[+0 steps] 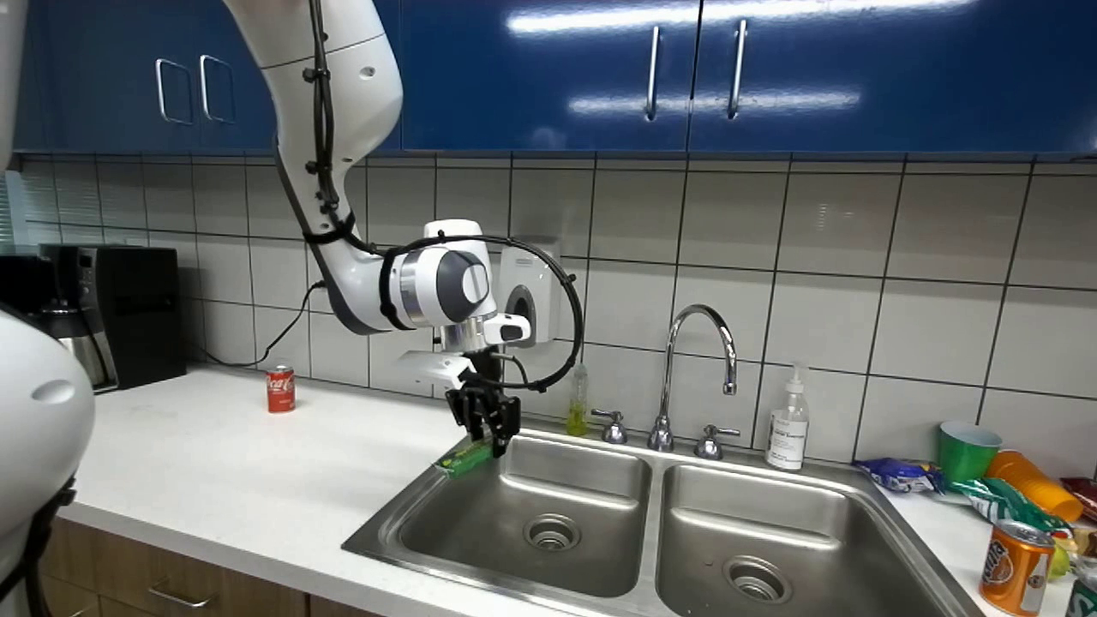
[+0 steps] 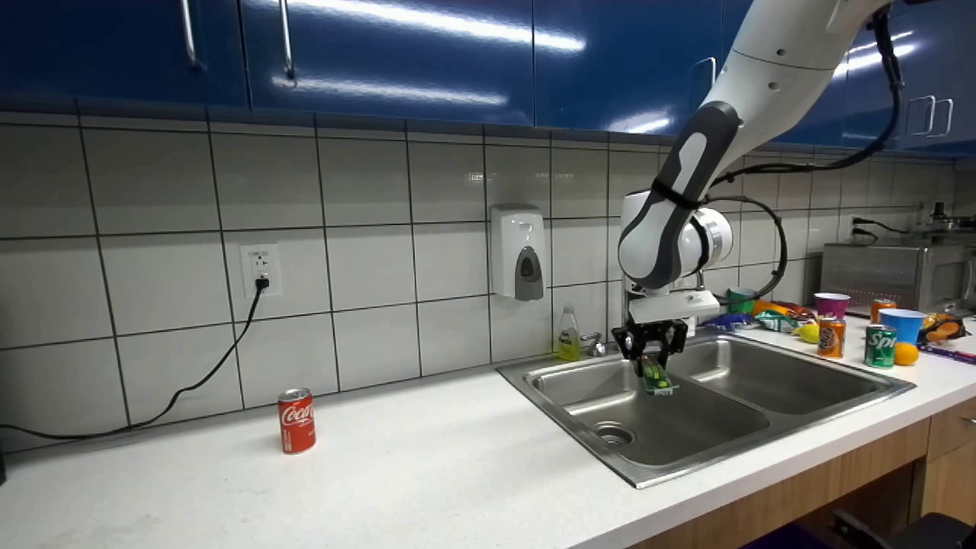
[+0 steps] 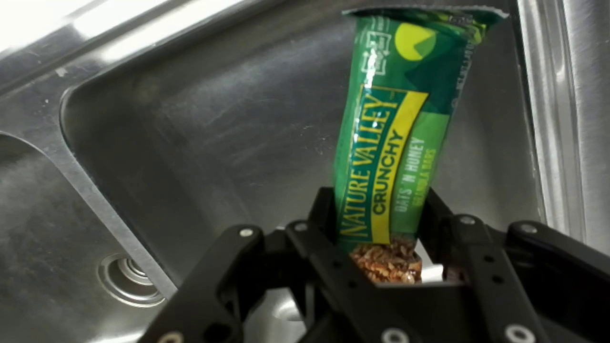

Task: Put the green packet inside the sink on the left.

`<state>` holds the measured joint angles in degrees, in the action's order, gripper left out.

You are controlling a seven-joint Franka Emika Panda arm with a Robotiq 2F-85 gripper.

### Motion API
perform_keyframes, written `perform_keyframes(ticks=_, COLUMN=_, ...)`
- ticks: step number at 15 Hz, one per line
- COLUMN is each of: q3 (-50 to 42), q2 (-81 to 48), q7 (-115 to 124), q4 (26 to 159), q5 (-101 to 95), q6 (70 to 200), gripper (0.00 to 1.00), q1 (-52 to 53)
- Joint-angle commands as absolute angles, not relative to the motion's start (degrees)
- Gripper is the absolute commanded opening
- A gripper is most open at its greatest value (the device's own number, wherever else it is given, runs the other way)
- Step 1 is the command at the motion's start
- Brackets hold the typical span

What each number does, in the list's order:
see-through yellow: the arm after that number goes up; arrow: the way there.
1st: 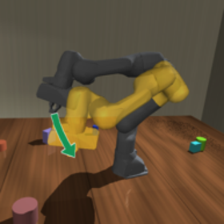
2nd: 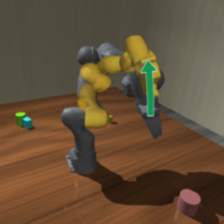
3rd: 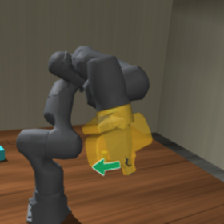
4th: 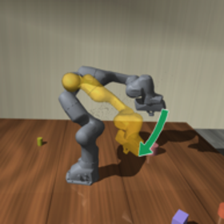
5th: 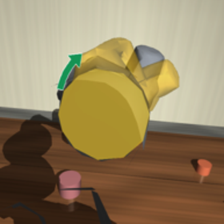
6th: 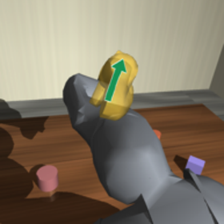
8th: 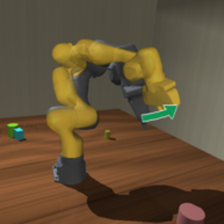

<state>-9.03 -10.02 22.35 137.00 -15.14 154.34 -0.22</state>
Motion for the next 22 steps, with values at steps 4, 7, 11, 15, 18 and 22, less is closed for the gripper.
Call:
perform_keyframes(ticks=4, q3=-9.9, q2=-16.2, q7=21.3, q4=132.4, q5=-14.9, q6=155.7, gripper=0.2, q1=-0.2)
perform_keyframes(ticks=7, q3=-10.2, q2=-19.5, q7=20.4, q4=130.6, q5=-13.7, q6=156.5, gripper=0.2, q1=-0.3)
perform_keyframes(ticks=11, q3=-10.6, q2=-23.6, q7=19.2, q4=129.0, q5=-11.7, q6=157.8, gripper=0.2, q1=-0.7)
perform_keyframes(ticks=15, q3=-11.1, q2=-27.7, q7=17.4, q4=127.3, q5=-9.0, q6=158.9, gripper=0.2, q1=-1.0)
perform_keyframes(ticks=18, q3=-10.8, q2=-30.4, q7=15.8, q4=125.5, q5=-7.0, q6=159.2, gripper=0.2, q1=-1.5)
perform_keyframes(ticks=22, q3=-10.4, q2=-33.8, q7=14.1, q4=122.3, q5=-5.1, q6=159.7, gripper=0.2, q1=-1.7)
